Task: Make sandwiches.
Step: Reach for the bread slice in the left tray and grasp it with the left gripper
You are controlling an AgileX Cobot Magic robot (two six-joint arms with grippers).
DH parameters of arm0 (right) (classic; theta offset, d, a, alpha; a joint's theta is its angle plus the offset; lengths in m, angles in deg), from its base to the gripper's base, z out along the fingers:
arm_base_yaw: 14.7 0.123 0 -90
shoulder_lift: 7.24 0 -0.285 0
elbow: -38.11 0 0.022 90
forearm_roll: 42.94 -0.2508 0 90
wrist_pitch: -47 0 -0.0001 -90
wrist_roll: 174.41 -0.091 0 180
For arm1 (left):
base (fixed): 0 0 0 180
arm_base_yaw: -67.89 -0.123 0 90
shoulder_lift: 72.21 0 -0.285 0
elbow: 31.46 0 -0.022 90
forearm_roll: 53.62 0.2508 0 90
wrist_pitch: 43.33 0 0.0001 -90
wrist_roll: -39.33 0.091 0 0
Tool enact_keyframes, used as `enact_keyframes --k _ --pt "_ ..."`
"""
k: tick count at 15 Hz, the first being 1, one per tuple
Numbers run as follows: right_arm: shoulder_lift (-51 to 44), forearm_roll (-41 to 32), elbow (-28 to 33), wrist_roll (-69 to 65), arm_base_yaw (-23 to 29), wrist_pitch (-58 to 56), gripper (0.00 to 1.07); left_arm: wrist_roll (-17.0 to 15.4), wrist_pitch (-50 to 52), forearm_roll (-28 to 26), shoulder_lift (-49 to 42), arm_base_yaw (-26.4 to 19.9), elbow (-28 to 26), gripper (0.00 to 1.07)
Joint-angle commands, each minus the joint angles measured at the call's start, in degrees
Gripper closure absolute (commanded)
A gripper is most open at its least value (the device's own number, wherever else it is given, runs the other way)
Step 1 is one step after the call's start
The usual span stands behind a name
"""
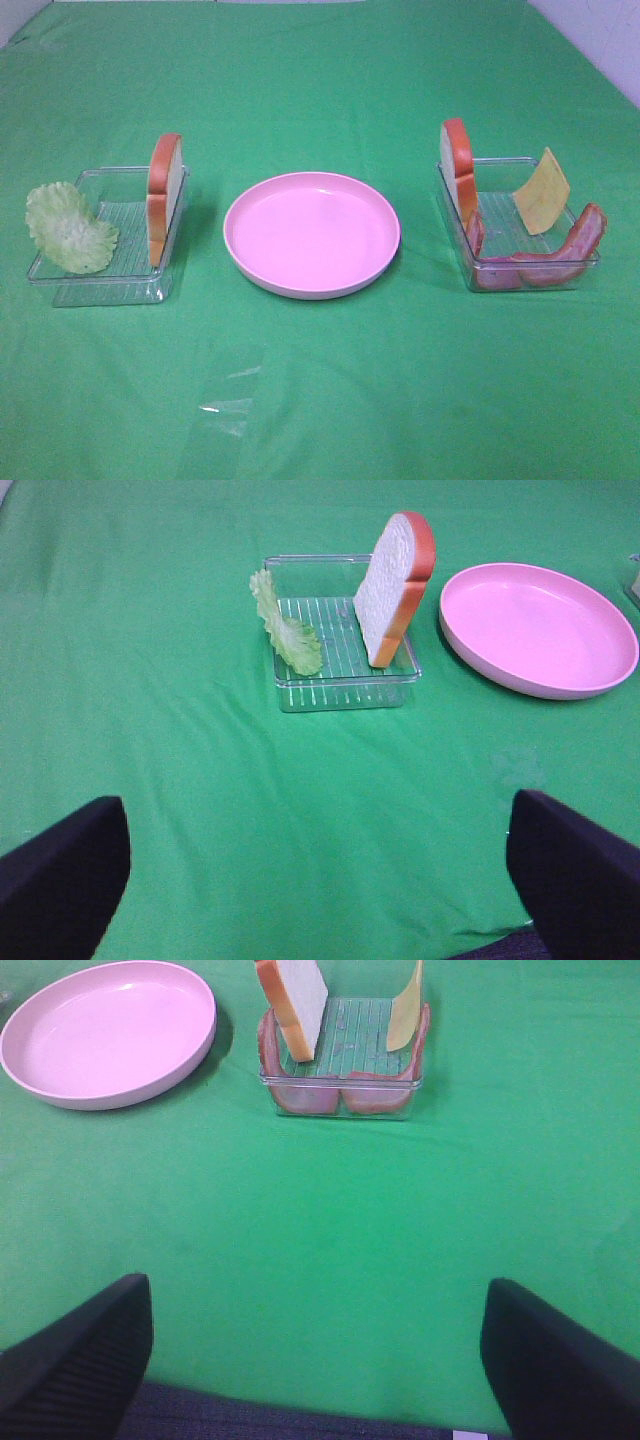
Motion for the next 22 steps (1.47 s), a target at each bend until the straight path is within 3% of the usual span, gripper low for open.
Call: enact_keyframes --k 1,16,19,20,22 --pt "-1.1 -0.2 0.2 -0.3 0.0 0.3 0.20 -0.4 0.6 0.1 -0.9 -0.2 0.1 0.12" --pt "-1.1 -0.2 0.2 -0.3 0.0 0.3 0.20 -0.4 0.6 0.1 -0.7 -0.2 0.1 0.12" --pt "-1.1 -0.2 0.2 -0.3 0.0 0.3 0.20 -2.2 2.6 -0.7 2.9 -0.2 -1.1 0.12" --pt "-1.1 -0.2 0.2 -0.3 0.0 0.3 0.20 -4.0 9.1 -0.9 9.1 -0.2 -3.6 0.12" --pt "-1.1 -0.2 0.2 -0.3 0.0 0.3 0.20 -4.0 13.1 -0.9 14.8 -0.2 -5.1 0.12"
